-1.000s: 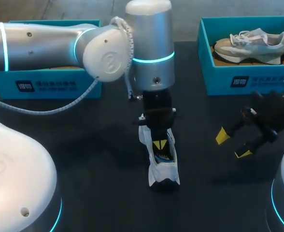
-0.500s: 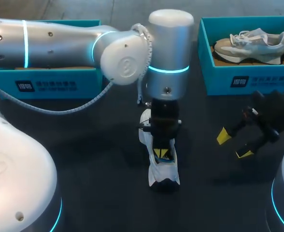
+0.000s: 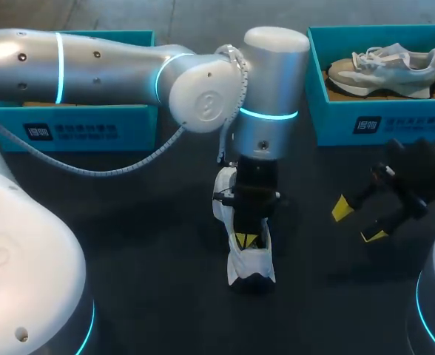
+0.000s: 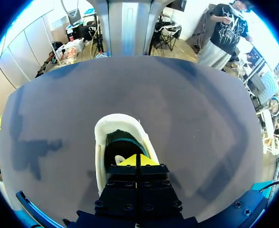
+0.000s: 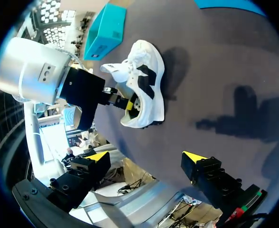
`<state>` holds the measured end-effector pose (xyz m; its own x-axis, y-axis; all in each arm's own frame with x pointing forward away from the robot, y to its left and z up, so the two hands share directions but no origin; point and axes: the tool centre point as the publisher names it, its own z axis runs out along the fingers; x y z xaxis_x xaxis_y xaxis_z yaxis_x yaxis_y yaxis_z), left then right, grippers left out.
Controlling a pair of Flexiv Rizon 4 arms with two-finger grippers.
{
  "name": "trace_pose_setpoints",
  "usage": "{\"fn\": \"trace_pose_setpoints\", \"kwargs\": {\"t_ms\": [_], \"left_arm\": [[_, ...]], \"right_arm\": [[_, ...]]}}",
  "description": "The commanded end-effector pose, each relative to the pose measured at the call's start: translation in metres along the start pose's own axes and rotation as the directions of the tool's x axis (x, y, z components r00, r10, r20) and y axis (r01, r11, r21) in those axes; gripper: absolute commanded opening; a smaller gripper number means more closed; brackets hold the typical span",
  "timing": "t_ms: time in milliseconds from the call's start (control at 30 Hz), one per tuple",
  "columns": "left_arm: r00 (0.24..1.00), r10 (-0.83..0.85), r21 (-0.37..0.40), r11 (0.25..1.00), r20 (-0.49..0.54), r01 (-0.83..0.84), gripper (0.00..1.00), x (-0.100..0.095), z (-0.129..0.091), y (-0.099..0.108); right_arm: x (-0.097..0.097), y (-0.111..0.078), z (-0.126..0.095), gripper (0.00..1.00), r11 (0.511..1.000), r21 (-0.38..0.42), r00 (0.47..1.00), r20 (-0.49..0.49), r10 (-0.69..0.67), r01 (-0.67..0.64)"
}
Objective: Take the shoe out of the shoebox, open the shoe tongue, remove and reinsert the insole, then place the shoe into the shoebox
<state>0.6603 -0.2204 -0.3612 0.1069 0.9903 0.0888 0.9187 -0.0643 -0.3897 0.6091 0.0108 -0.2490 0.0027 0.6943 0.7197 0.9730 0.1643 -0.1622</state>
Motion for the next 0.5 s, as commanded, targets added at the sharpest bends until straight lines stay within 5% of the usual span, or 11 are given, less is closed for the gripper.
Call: {"fn": "trace_pose_setpoints", "kwargs": {"t_ms": [33,500], "left_arm": [[1.0,0.002,0.002,1.0,-0.013,-0.002,0.0,-0.002,0.004,0.001],[0.998,-0.019,0.012,1.0,-0.059,0.02,0.0,-0.007,0.036,0.006]], "right_arm": [[0.001,-0.002,0.0,1.0,1.0,-0.003,1.0,0.003,0.002,-0.002],[0.001,-0.002,0.0,1.0,1.0,-0.003,1.0,0.003,0.002,-0.002]]}}
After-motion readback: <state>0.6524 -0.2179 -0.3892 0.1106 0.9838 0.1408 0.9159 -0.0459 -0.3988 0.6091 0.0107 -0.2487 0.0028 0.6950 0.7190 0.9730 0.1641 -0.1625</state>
